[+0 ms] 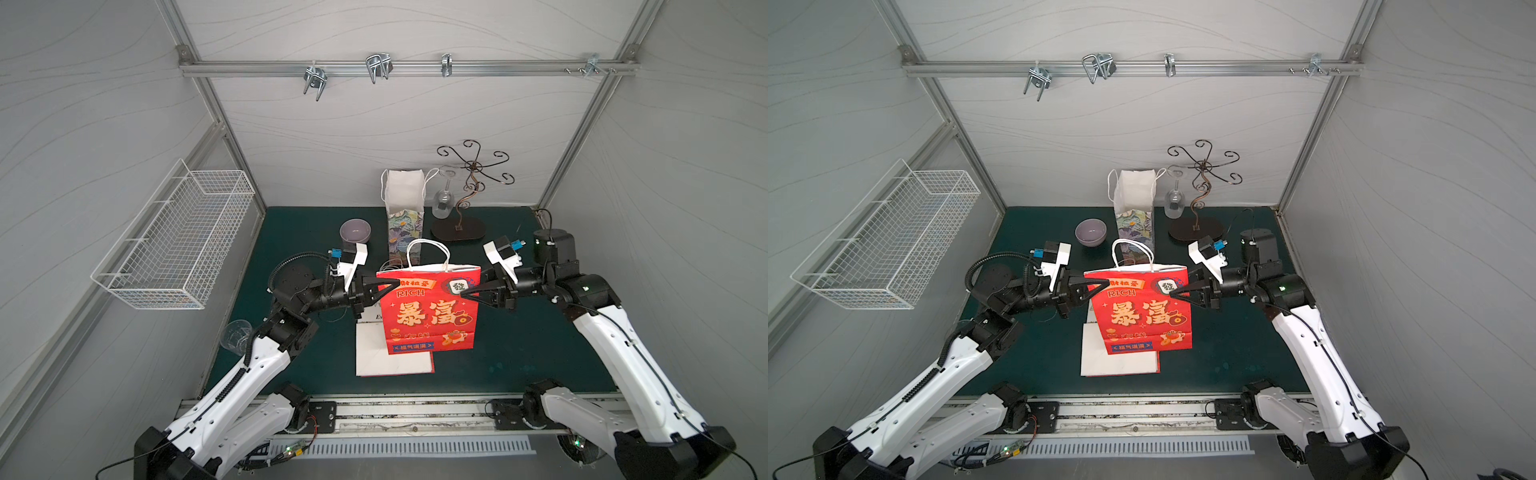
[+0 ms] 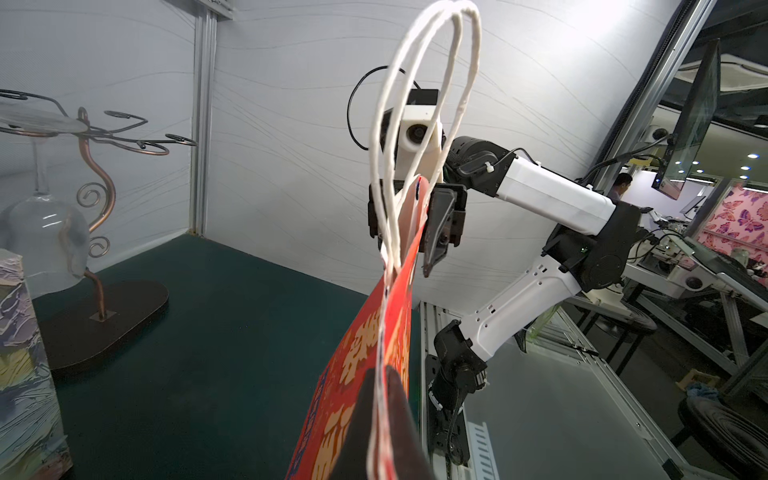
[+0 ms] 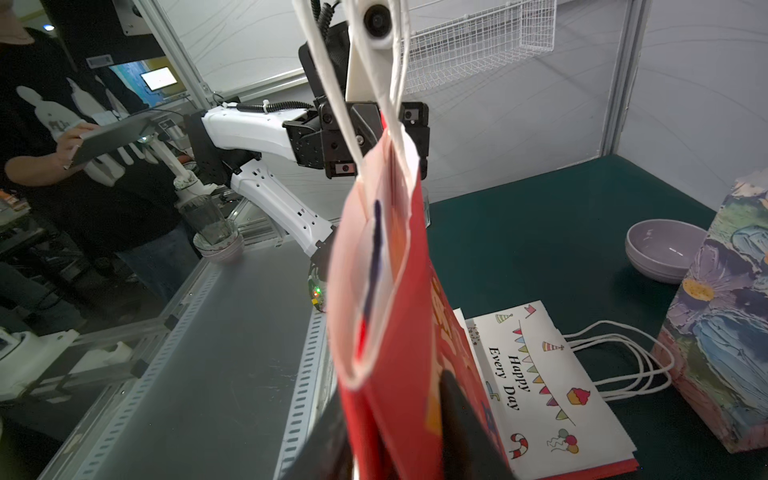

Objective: Put away the paper bag
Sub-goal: Press the paper bag.

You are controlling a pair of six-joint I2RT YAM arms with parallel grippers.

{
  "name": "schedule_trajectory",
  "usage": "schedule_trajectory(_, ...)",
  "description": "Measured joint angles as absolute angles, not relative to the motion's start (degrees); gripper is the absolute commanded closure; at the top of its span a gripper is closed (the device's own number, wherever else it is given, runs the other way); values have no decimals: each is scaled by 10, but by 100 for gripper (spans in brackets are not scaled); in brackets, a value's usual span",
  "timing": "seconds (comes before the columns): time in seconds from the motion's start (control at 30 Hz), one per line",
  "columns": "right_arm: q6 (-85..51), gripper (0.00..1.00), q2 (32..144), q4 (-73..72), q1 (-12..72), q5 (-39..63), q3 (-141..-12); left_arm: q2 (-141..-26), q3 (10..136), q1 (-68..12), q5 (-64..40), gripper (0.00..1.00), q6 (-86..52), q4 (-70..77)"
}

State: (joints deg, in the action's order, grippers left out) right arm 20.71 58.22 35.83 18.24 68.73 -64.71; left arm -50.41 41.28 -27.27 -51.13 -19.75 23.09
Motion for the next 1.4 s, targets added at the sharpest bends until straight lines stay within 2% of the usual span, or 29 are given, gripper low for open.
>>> schedule_trajectory(0.03,203,100,582,350,182,690,-647,-504,413,-272,-510,100,-199,233)
schedule_trajectory(0.2,176,100,583,328,176,699,-651,-503,406,-273,-498,100,-211,251)
schedule_trajectory(0.23,174,100,584,328,175,699,-652,-502,406,-273,-495,95,-212,252)
schedule_trajectory(0.3,167,100,586,325,173,703,-655,-502,406,-274,-488,64,-212,255)
schedule_trajectory(0.33,163,100,587,325,170,708,-658,-499,404,-274,-482,54,-213,254)
schedule_trajectory(0.37,160,100,589,324,164,711,-662,-495,399,-274,-475,48,-214,254)
schedule_trajectory(0.47,151,100,593,316,156,720,-677,-484,383,-272,-461,40,-215,253)
schedule_trajectory(0.67,136,100,602,304,154,731,-699,-485,355,-272,-457,39,-215,248)
schedule_trajectory(0.73,129,100,605,298,154,732,-700,-489,350,-272,-460,43,-215,247)
schedule_trajectory(0.77,123,100,607,293,154,733,-700,-492,349,-272,-463,49,-215,246)
schedule_trajectory(0.93,91,100,614,269,153,729,-700,-501,346,-272,-483,96,-215,251)
schedule_trajectory(0.97,87,100,614,265,152,728,-700,-501,345,-272,-487,100,-216,252)
schedule_trajectory(1.07,68,100,615,249,152,725,-700,-503,345,-271,-493,100,-214,262)
schedule_trajectory(1.1,59,100,615,242,152,724,-700,-503,345,-271,-495,96,-217,265)
schedule_trajectory(1.17,47,100,615,231,152,724,-699,-503,345,-271,-498,65,-215,269)
schedule_trajectory(1.2,40,100,615,224,152,724,-699,-503,345,-271,-499,53,-215,269)
schedule_trajectory(1.23,33,100,616,215,152,725,-699,-503,345,-271,-500,46,-216,267)
schedule_trajectory(1.33,14,100,616,190,152,728,-699,-505,342,-271,-502,41,-217,259)
schedule_trajectory(1.4,3,100,617,175,152,730,-699,-507,339,-271,-506,48,-218,259)
